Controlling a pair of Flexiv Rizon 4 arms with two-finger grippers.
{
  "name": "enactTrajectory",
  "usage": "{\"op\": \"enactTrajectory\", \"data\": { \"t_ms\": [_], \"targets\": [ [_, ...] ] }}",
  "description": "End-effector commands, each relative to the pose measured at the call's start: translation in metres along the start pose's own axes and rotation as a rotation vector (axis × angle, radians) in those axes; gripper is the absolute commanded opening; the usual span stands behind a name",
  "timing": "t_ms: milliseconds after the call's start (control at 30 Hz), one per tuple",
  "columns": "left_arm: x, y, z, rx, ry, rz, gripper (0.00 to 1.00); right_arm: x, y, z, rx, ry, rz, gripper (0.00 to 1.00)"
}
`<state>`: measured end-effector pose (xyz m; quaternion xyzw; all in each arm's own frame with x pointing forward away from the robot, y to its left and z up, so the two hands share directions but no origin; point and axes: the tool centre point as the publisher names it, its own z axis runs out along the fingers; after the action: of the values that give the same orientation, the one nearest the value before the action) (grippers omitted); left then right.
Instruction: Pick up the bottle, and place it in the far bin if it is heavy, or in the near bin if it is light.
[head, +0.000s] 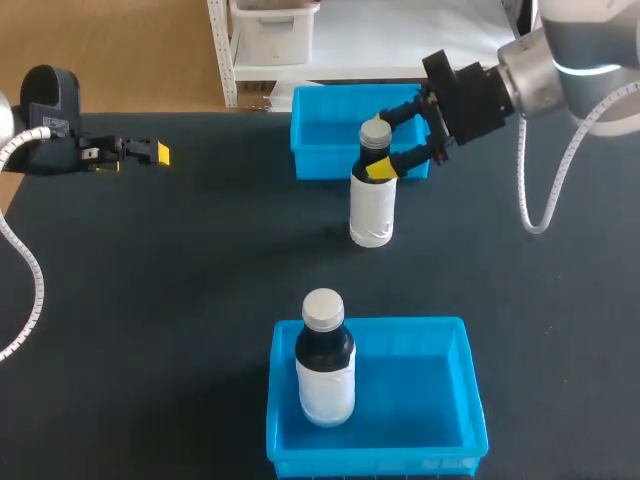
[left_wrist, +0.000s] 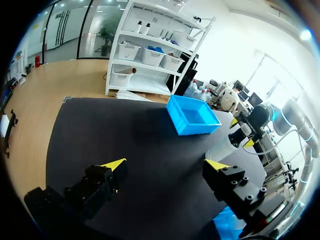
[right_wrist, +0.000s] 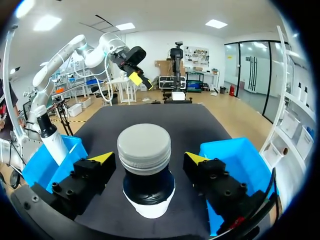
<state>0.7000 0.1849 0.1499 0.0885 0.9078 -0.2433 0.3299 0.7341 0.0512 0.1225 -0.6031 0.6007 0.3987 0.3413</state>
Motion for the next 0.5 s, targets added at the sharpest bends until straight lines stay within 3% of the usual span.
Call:
{"op": "enactTrajectory", "data": {
  "t_ms": [33, 500],
  "targets": [
    [0.0, 0.0, 0.0, 0.0, 0.0, 0.0, 1.0, 0.0001, 0.0015, 0.0022, -0.001, 0.0, 0.0, 0.83],
    [0.0, 0.0, 0.0, 0.0, 0.0, 0.0, 1.0, 0.0014, 0.0051, 0.0017, -0.001, 0.001, 0.002, 0.65]
  ]
}}
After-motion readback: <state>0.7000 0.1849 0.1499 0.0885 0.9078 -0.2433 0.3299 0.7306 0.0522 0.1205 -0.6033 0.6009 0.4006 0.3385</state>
